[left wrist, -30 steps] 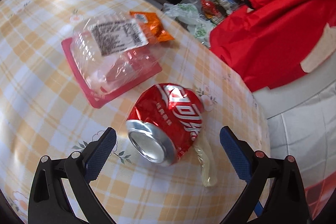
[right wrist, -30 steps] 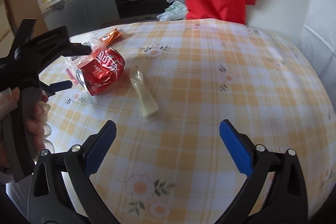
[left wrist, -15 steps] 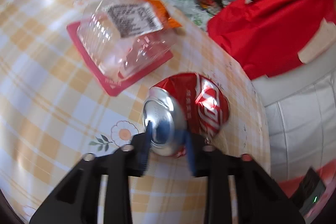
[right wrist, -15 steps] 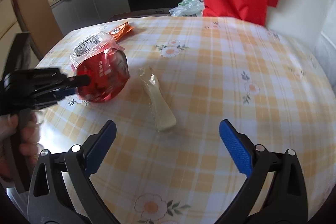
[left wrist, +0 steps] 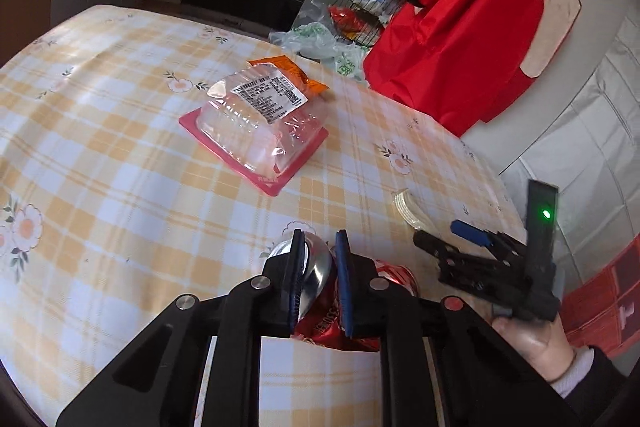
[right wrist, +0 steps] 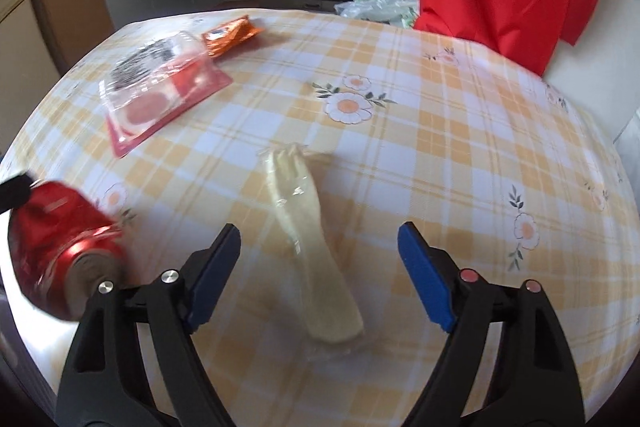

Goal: Collect trash
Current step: 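Grasp the red soda can with the left tool while the right tool grasps the clear glove, then carry the can and glove over the pink bin and open both tools, then reach the left tool to the clear plastic food tray and grasp it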

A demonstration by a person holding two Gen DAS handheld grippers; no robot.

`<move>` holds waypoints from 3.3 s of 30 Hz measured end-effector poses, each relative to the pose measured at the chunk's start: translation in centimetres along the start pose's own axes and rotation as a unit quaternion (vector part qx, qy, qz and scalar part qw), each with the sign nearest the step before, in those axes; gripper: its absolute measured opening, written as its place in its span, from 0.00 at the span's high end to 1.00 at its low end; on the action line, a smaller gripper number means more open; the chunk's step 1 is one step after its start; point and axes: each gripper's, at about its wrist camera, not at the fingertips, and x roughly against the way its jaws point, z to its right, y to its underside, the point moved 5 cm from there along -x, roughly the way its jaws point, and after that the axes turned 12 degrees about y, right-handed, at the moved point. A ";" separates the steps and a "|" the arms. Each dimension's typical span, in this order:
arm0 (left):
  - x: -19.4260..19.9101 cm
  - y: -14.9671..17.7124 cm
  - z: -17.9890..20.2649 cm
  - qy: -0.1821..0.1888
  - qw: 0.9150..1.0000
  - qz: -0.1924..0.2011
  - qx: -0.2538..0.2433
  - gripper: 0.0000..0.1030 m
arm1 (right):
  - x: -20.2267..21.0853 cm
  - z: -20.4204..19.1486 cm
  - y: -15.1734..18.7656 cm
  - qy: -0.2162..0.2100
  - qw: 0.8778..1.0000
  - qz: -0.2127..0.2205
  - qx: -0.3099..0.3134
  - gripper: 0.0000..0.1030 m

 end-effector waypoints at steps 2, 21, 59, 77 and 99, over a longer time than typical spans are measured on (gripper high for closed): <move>0.6 0.5 -0.2 0.004 1.000 -0.003 0.001 0.85 | -0.7 0.1 0.0 0.000 1.000 -0.011 -0.004 0.29; 6.9 2.0 3.3 0.017 0.997 0.032 -0.067 0.98 | 8.3 -1.0 2.3 -0.070 0.996 0.036 -0.046 0.84; 20.5 10.4 13.0 0.076 0.985 0.036 -0.148 0.98 | 31.3 -1.8 8.4 -0.113 0.976 0.173 -0.068 0.84; 27.5 10.6 9.7 -0.034 0.988 0.106 -0.105 0.06 | 38.1 -3.4 12.8 -0.122 0.969 0.202 -0.069 0.84; 29.7 11.3 8.2 -0.070 0.984 0.123 -0.106 0.06 | 40.5 -6.1 15.1 -0.133 0.972 0.189 -0.049 0.47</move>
